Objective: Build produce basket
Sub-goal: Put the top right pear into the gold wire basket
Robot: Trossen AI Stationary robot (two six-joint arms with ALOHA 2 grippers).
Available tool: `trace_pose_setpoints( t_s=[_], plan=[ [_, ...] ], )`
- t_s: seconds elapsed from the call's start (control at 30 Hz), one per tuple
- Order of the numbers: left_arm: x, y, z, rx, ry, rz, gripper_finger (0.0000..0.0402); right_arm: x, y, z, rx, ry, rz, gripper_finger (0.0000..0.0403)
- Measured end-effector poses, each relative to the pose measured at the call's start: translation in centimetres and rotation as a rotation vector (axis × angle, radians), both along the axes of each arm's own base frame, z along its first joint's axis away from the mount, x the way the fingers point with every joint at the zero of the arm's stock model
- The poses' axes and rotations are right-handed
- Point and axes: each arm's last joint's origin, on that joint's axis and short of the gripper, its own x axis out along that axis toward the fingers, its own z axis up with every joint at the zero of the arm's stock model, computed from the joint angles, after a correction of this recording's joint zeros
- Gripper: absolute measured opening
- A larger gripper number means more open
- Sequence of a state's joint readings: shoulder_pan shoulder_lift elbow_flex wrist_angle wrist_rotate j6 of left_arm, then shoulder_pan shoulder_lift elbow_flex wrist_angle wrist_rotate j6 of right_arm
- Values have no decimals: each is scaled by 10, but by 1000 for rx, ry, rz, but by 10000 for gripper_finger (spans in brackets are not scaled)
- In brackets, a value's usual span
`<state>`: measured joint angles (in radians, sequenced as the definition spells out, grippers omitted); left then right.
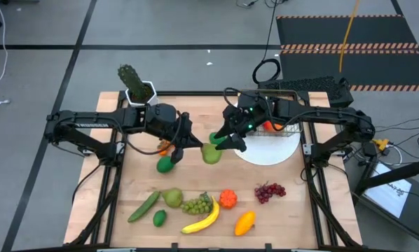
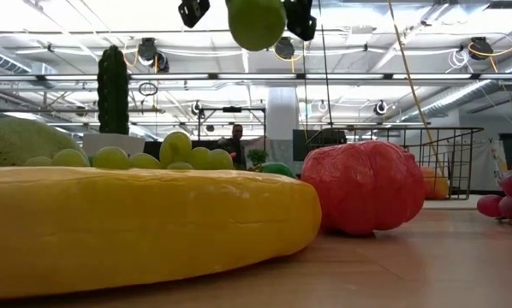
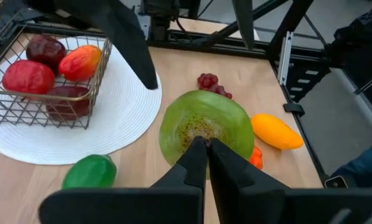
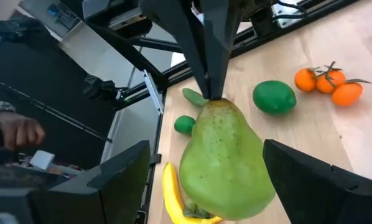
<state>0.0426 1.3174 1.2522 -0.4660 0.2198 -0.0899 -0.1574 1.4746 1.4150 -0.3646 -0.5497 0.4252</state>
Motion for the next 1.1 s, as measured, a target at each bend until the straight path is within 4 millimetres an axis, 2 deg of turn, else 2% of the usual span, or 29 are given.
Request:
trace_pose_setpoints(
  t_s=[0.13,0.3,0.47,0.67,0.77,0.93,1.1],
  plan=[
    [0,-2,0,-16,4,-7,8,1,0,-6,38,7,-12,303],
    [-1,-4,-1,-19,15,-69,8,7,-1,-2,100,-80,-42,303],
    [-1,-4,-1,-30,7,-75,8,7,4,-3,191,-39,-47,303],
    [-1,-4,0,6,-4,-88,10,7,8,-2,73,-105,14,303],
    [-1,-4,-1,62,-15,-118,11,8,5,-2,18,-120,-21,303],
    [-1,0,0,130,-34,-143,4,9,1,-6,38,-141,-72,303],
    [0,6,0,180,-54,-147,13,10,-1,-17,114,-114,-111,302]
  ],
)
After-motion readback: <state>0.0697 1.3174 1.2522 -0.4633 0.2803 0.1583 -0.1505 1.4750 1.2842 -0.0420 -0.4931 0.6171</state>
